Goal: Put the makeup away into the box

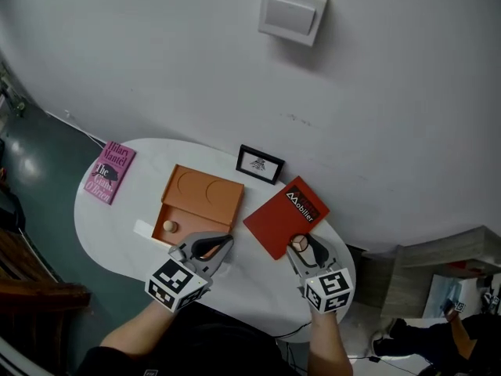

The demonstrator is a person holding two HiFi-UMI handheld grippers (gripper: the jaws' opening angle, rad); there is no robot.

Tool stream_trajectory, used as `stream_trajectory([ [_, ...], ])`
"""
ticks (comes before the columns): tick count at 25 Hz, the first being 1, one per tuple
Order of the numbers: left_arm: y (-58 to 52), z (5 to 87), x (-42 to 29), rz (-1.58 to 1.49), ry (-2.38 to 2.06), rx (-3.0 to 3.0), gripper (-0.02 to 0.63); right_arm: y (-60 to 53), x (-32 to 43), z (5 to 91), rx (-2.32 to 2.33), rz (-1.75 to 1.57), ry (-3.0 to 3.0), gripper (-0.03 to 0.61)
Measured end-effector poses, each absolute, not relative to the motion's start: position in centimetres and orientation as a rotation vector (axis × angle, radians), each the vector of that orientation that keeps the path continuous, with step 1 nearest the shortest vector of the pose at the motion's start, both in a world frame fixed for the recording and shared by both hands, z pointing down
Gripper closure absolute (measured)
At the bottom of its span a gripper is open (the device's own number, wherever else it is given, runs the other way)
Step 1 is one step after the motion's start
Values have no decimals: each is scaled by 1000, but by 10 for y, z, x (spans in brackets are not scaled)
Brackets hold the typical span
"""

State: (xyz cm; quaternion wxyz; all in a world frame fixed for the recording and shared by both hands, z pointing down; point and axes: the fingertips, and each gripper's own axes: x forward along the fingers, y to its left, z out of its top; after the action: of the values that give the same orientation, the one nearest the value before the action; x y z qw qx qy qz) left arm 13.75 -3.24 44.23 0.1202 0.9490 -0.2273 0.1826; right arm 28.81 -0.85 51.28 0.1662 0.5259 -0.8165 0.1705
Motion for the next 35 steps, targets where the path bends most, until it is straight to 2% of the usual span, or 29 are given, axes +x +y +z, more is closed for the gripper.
stream_trajectory([
  [7, -47, 425, 92, 559, -570, 2953, 600, -10, 218, 494, 1534, 438, -2291, 353],
  [16, -79, 418, -38, 496, -498, 2968, 600, -49, 66, 468, 1557, 422, -2344, 353],
  [22, -95, 405, -97, 411, -589, 2944, 600, -58, 6, 470, 1442, 415, -2347, 353],
  [27, -97, 413, -113, 373, -648, 2885, 600, -58, -16, 477, 1344, 410, -2352, 353],
  [35, -83, 434, -91, 434, -615, 2829, 600, -52, -24, 508, 1245, 462, -2370, 353],
])
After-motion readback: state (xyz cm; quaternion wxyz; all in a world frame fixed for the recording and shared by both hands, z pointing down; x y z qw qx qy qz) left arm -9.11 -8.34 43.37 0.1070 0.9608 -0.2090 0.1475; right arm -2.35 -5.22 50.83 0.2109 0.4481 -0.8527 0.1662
